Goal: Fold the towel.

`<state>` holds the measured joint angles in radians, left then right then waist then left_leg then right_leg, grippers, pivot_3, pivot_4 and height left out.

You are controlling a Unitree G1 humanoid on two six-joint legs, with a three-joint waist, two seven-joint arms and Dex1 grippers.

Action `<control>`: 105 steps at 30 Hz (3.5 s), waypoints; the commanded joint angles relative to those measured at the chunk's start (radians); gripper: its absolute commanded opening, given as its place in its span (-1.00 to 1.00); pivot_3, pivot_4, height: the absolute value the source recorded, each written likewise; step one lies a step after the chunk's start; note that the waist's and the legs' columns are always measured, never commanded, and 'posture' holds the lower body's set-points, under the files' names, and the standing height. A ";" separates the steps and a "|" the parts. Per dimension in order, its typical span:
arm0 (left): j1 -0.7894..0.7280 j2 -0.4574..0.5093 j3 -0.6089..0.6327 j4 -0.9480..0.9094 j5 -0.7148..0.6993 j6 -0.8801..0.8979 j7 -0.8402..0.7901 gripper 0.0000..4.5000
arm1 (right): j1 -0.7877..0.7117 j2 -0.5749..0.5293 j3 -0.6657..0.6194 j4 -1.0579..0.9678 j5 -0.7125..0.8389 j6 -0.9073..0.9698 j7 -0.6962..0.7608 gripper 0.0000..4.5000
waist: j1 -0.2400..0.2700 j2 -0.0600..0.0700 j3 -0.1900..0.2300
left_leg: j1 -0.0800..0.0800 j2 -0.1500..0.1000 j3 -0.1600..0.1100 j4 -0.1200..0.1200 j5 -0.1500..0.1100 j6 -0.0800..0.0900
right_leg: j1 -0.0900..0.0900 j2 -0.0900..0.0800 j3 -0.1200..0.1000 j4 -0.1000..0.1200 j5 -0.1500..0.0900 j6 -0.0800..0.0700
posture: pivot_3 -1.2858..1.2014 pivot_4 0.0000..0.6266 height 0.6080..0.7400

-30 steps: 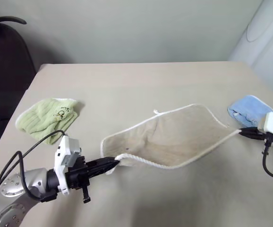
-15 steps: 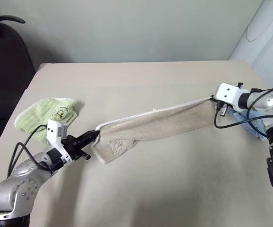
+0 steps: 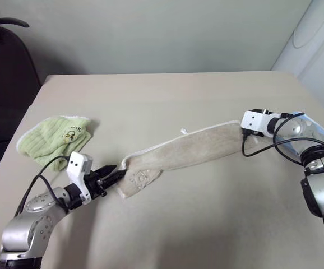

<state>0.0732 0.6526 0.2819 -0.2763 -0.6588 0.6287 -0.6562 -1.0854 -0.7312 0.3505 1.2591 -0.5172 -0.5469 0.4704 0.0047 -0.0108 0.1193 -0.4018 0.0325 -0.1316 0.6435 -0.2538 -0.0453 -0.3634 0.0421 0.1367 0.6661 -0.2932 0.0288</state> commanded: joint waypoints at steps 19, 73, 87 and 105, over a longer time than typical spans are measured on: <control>-0.042 0.144 -0.065 -0.280 0.014 -0.090 -0.175 0.63 | 0.519 0.103 -0.960 -0.921 1.155 1.565 0.101 1.00 | 0.000 -0.001 -0.001 | 0.002 0.000 0.001 -0.003 0.009 -0.014 | 0.001 0.003 0.002 -0.003 -0.001 0.000 | 0.03 -0.52 1.00; 0.088 0.146 -0.055 -0.237 -0.045 -0.190 -0.307 0.63 | 0.368 0.173 -0.936 -0.641 1.174 1.388 -0.093 -0.99 | -0.002 -0.006 -0.008 | 0.002 0.000 -0.005 -0.005 0.001 -0.001 | 0.000 0.004 0.001 -0.002 -0.001 -0.001 | 0.03 -0.52 1.00; -0.083 -0.002 0.015 -0.246 -0.266 -0.048 -0.026 0.63 | 0.518 0.068 -0.458 -1.249 0.963 1.162 0.244 -0.99 | -0.009 0.000 -0.006 | 0.002 0.000 -0.004 -0.004 0.003 -0.004 | 0.000 0.004 0.001 -0.001 -0.001 0.000 | 0.03 -0.52 1.00; -0.058 -0.072 -0.003 -0.269 -0.273 -0.042 0.058 0.63 | 0.630 0.147 -0.104 -1.353 0.671 0.951 0.341 -0.37 | -0.005 -0.002 -0.006 | 0.002 0.000 -0.004 -0.003 0.005 -0.008 | 0.001 0.004 0.001 -0.002 -0.001 0.000 | 0.03 -0.52 1.00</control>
<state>0.0073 0.5858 0.2847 -0.4971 -0.9332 0.5890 -0.6040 -0.4449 -0.5836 0.2971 -0.0775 0.1189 0.3979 0.7917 -0.0003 -0.0123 0.1129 -0.3996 0.0324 -0.1354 0.6403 -0.2482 -0.0535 -0.3629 0.0466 0.1379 0.6644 -0.2942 0.0293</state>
